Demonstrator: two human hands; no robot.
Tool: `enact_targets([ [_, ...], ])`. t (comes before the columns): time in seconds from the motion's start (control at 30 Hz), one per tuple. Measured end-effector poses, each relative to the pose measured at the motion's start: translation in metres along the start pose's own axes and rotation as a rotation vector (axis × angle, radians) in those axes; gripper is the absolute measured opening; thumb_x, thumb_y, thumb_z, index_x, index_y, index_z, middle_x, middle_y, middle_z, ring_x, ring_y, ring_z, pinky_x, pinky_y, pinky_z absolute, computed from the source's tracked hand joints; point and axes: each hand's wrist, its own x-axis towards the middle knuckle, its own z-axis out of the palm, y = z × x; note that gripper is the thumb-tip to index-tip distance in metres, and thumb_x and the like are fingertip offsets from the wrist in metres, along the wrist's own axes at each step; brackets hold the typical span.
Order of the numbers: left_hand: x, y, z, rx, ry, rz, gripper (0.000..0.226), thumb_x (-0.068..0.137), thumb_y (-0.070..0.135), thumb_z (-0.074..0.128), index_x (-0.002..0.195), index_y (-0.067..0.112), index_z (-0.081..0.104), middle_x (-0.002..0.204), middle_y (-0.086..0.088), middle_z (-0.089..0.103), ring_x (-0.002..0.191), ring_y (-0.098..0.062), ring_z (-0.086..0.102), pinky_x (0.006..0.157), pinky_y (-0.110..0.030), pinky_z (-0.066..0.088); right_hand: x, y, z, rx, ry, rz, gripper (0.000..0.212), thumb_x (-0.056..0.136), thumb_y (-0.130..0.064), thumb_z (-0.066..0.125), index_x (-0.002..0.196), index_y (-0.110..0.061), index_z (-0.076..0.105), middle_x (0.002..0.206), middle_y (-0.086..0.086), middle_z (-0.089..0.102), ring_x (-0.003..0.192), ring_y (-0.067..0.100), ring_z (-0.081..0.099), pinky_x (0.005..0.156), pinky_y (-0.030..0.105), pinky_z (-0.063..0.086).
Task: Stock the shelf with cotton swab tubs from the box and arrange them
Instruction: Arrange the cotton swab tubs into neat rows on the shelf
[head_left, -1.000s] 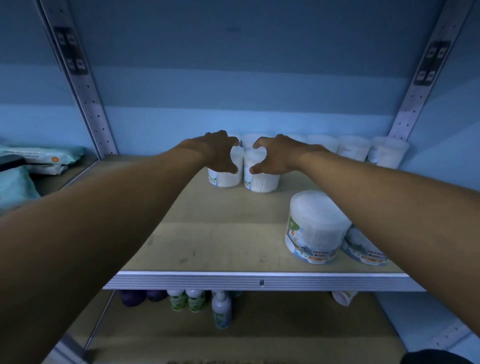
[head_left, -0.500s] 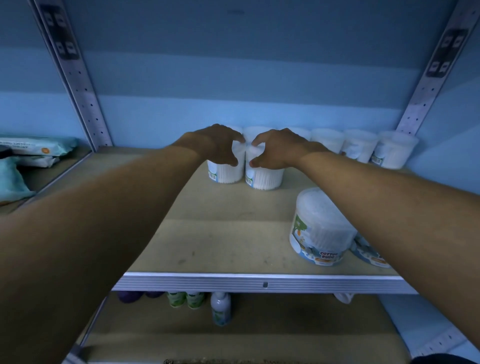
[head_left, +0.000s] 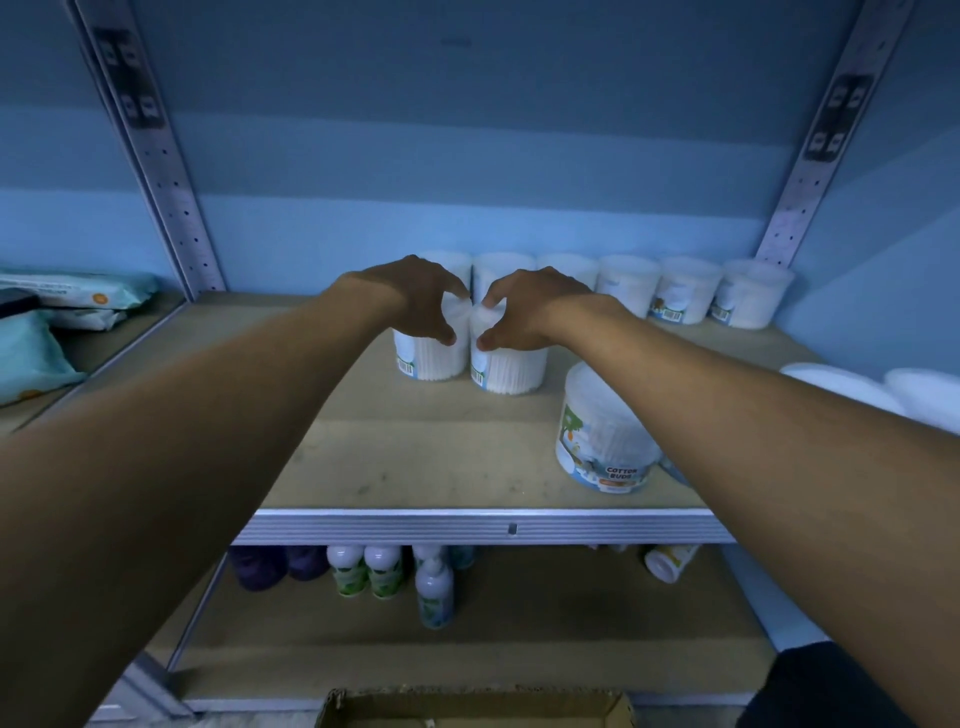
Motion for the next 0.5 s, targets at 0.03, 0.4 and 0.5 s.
enact_targets([
  [0.03,-0.005,0.001,0.0,-0.002,-0.001,-0.003,0.069,0.085,0.045,0.069,0.147,0.038,0.039,0.152,0.004,0.041,0.139,-0.021,0.037,0.107,-0.038,0.038,-0.004,-0.002,-0.001,-0.005,-0.007,0.001,0.063,0.084,-0.053,0.069,0.141,-0.031,0.053,0.142,-0.001,0.053,0.126,0.024,0.052,0.081,0.03,0.042],
  [0.4,-0.046,0.006,-0.002,0.004,-0.033,-0.035,0.071,0.082,0.052,0.069,0.146,0.043,0.038,0.153,0.005,0.038,0.139,-0.019,0.035,0.107,-0.037,0.037,-0.046,-0.015,0.001,-0.028,-0.017,-0.027,0.064,0.086,-0.056,0.062,0.144,-0.034,0.047,0.149,-0.005,0.044,0.137,0.023,0.038,0.091,0.035,0.04],
  [0.5,-0.058,0.006,0.0,0.015,-0.019,-0.026,0.071,0.082,0.052,0.069,0.145,0.043,0.039,0.151,0.005,0.04,0.139,-0.018,0.035,0.106,-0.036,0.037,-0.057,-0.019,0.002,-0.044,0.001,-0.043,0.059,0.086,-0.056,0.062,0.139,-0.032,0.053,0.146,-0.004,0.049,0.134,0.025,0.043,0.099,0.042,0.046],
])
